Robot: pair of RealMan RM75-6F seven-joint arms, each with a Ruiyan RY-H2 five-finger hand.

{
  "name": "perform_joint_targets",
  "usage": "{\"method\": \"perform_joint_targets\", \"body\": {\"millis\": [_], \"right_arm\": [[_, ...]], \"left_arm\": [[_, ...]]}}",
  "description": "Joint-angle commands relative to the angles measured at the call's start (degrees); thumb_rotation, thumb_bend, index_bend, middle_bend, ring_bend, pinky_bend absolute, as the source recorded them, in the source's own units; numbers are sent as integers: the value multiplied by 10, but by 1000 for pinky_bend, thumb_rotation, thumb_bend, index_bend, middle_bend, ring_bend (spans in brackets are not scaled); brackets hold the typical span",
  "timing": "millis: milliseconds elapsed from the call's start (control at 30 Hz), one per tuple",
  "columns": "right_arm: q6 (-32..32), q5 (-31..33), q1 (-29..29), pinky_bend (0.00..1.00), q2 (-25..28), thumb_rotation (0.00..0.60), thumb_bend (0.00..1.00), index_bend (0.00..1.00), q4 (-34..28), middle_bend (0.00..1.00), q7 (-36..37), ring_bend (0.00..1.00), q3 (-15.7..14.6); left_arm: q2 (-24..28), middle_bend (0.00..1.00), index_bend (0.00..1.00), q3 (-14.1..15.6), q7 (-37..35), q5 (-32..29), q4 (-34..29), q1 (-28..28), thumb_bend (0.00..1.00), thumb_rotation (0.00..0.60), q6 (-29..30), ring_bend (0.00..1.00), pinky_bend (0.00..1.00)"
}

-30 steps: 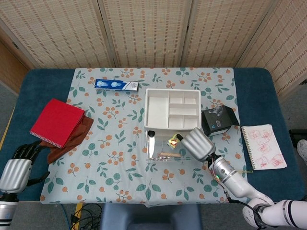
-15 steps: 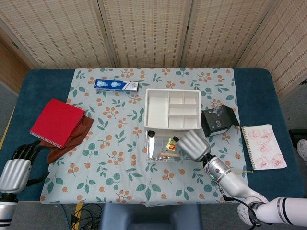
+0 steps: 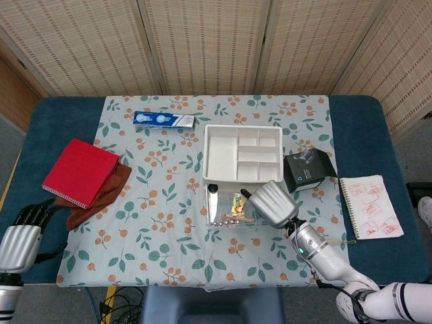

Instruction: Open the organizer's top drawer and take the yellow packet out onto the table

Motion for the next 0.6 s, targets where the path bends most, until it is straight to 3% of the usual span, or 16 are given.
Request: {"method": "perform_joint_targets", "body": {"millis": [33, 133, 233, 600], "right_arm": [[40, -62, -37, 995, 16, 600, 89, 288, -11, 770, 135, 801, 8], [65, -104, -52, 941, 16, 600, 99, 288, 2, 717, 200, 724, 10], [68, -125, -57, 931, 22, 600, 105, 288, 14, 716, 227, 724, 10], [-25, -161, 2, 1000, 32, 600, 105, 288, 57, 831, 179, 903, 20]], "left_arm": [[-1, 133, 198, 0, 2, 2, -3, -2, 175, 600, -1, 142, 126], [-1, 133, 198, 0, 6, 6, -7, -4, 175, 600, -1, 144, 126], [0, 133, 198, 0, 10, 8, -12, -4, 175, 600, -1, 144, 126], [7, 133, 198, 0, 17, 9, -26, -3, 175, 600, 2, 144, 126]]}}
